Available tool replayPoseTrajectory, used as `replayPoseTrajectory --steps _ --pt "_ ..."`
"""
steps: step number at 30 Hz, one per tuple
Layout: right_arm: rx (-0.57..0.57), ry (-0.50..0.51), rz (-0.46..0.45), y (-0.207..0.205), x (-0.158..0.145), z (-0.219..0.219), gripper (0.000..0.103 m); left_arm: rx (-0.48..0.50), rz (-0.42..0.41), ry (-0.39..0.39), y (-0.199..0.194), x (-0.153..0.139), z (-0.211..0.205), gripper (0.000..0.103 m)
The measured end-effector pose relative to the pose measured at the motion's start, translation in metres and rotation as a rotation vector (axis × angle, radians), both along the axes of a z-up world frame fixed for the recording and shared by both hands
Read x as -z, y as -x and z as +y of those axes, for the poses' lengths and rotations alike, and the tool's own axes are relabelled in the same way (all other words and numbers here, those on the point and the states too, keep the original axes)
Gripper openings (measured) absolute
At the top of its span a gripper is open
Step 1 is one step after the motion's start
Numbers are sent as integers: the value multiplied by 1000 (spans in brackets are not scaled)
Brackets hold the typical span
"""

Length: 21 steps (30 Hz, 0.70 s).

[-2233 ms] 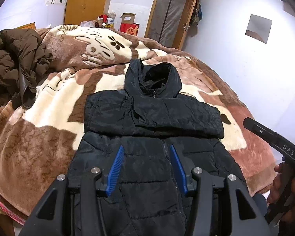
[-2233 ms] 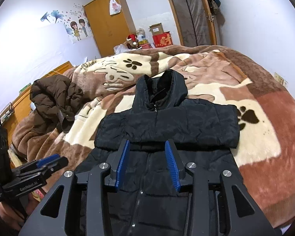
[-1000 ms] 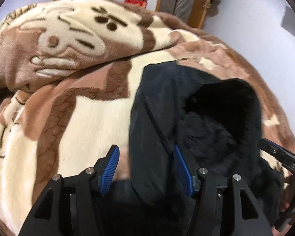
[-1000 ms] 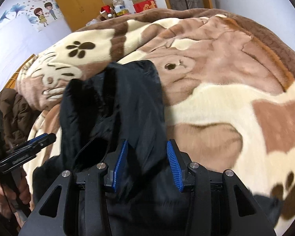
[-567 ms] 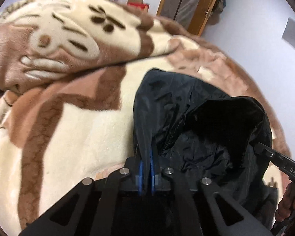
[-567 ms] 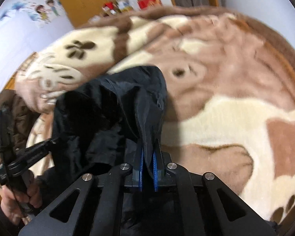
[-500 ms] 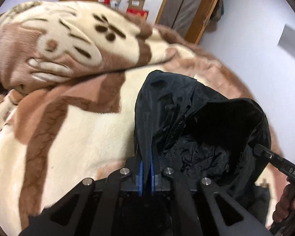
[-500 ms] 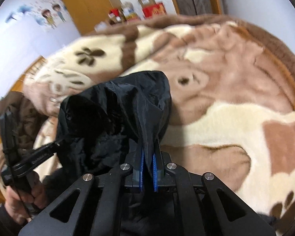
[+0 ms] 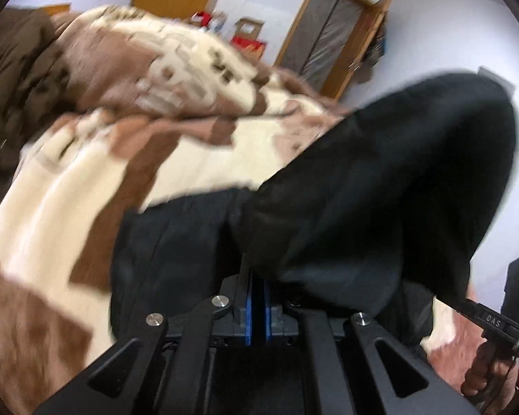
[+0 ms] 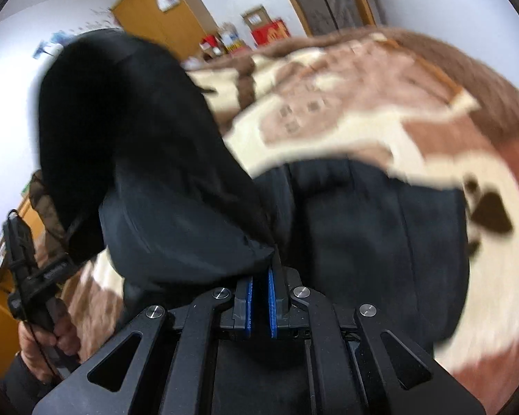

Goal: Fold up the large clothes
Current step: 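Grasp the hem with the left tool while the right tool grasps it too, lifting toward the hood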

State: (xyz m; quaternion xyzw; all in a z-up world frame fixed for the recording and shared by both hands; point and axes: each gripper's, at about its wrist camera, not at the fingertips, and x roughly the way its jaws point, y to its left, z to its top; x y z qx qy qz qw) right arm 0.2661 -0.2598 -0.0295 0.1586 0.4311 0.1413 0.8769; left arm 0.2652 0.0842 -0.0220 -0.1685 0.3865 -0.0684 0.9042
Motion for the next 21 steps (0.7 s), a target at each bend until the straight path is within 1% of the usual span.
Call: replayPoseTrajectory --steps 2,4,5,6,7,8,11,13,15,17,19,21 --pt "25 5 68 10 15 -7 7 -6 56 -18 12 14 0 5" --pt "37 12 105 18 21 -13 7 -10 103 -33 27 24 3 5" --pt "44 17 110 25 20 -16 7 -10 112 -38 35 26 4 5" --pt "48 20 106 28 18 -20 7 -8 113 -39 46 27 7 5" --pt "52 25 96 32 13 -23 10 -10 118 -42 54 27 10 5" --pt "57 28 83 36 7 -24 16 -14 123 -44 62 26 13 5" --pt "57 26 36 44 -15 -22 22 -46 126 -40 79 21 28 5" --pt "48 29 -9 46 -29 -16 23 -79 110 -25 87 10 37 5" --pt "21 40 -52 43 -42 -4 23 -72 80 4 83 -3 38 5" --pt "-11 55 -98 34 -54 12 23 -35 33 0 76 -20 26 6" --pt "-33 64 -126 22 -60 25 23 23 -3 6 64 -31 6 6" --pt "-63 59 -116 13 -54 36 23 87 -16 9 51 -33 -16 7"
